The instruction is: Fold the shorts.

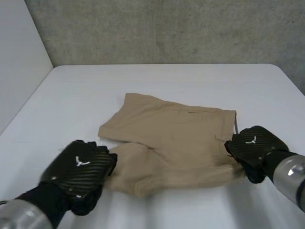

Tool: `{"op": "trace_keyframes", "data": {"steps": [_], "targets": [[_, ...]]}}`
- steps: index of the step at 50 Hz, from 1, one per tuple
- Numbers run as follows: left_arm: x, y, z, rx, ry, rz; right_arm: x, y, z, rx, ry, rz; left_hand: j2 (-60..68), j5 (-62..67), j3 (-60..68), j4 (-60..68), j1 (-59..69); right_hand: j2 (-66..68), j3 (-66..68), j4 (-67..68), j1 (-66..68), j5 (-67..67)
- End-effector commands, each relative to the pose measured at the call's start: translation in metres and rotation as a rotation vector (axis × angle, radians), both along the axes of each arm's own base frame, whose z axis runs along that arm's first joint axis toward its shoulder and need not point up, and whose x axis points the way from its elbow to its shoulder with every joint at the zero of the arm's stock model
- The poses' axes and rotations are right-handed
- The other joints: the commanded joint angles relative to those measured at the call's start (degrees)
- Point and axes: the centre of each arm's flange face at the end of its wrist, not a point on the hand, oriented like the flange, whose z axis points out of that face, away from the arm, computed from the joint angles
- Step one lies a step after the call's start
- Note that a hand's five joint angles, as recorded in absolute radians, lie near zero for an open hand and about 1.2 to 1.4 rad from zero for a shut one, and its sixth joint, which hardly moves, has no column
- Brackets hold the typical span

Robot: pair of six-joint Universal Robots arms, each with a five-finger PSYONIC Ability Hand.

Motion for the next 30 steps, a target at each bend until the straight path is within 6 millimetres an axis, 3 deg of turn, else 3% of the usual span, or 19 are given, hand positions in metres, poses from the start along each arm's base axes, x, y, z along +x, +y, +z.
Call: {"op": "trace_keyframes", "data": {"steps": [1, 8, 14, 22, 30], "targets": [[0.021, 0.025, 0.026, -0.051, -0.041, -0.019, -0.009, 0.027, 0.029, -0.052, 0.049, 0.037, 11.53, 13.87, 12.23, 11.63, 15.1, 10.47, 11.99, 11.66, 24.54, 12.42], [0.037, 0.048, 0.045, -0.109, 0.002, -0.018, -0.015, 0.055, 0.044, -0.058, 0.042, 0.083, 11.53, 13.87, 12.23, 11.63, 15.1, 10.47, 11.99, 11.66, 24.54, 12.42], [0.039, 0.045, 0.036, -0.094, -0.012, -0.005, -0.011, 0.059, 0.037, -0.029, 0.015, 0.129, 11.53, 13.87, 12.23, 11.63, 15.1, 10.47, 11.99, 11.66, 24.54, 12.42], [0.014, -0.013, 0.01, -0.095, -0.023, 0.061, 0.0, 0.014, 0.006, 0.002, 0.016, 0.124, 11.53, 13.87, 12.23, 11.63, 15.1, 10.47, 11.99, 11.66, 24.54, 12.42], [-0.03, -0.095, -0.023, -0.184, -0.107, 0.043, 0.016, -0.044, -0.024, -0.01, 0.028, 0.075, 11.53, 13.87, 12.23, 11.63, 15.1, 10.47, 11.99, 11.66, 24.54, 12.42]]}}
